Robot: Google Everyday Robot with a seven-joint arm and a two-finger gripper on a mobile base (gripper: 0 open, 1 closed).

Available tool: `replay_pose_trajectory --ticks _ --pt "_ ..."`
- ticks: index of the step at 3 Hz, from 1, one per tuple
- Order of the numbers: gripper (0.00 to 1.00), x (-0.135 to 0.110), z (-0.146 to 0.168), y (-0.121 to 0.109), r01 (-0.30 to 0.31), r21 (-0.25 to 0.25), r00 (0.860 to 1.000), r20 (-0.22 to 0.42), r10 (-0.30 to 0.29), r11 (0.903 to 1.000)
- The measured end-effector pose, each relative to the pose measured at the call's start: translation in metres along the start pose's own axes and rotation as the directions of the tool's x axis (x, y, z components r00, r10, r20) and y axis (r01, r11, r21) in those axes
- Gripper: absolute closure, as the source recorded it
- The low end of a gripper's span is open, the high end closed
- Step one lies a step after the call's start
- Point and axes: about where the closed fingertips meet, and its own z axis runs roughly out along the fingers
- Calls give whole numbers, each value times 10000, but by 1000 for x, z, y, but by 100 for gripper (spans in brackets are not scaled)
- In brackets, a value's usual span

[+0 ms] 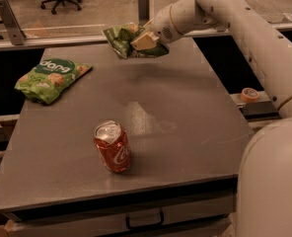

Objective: Move green jalapeno chip bag near coke can

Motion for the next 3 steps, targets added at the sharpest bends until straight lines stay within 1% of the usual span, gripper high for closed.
replay_pose_trajectory --ticks 1,2,3 --pt "100 -7 5 23 571 -935 9982 222 -552 9940" --pt "100 -6 -12 52 1362 -2194 9900 654 -1247 9661" --pt "100 -2 -32 80 2058 -3426 9770 1253 -1725 9167"
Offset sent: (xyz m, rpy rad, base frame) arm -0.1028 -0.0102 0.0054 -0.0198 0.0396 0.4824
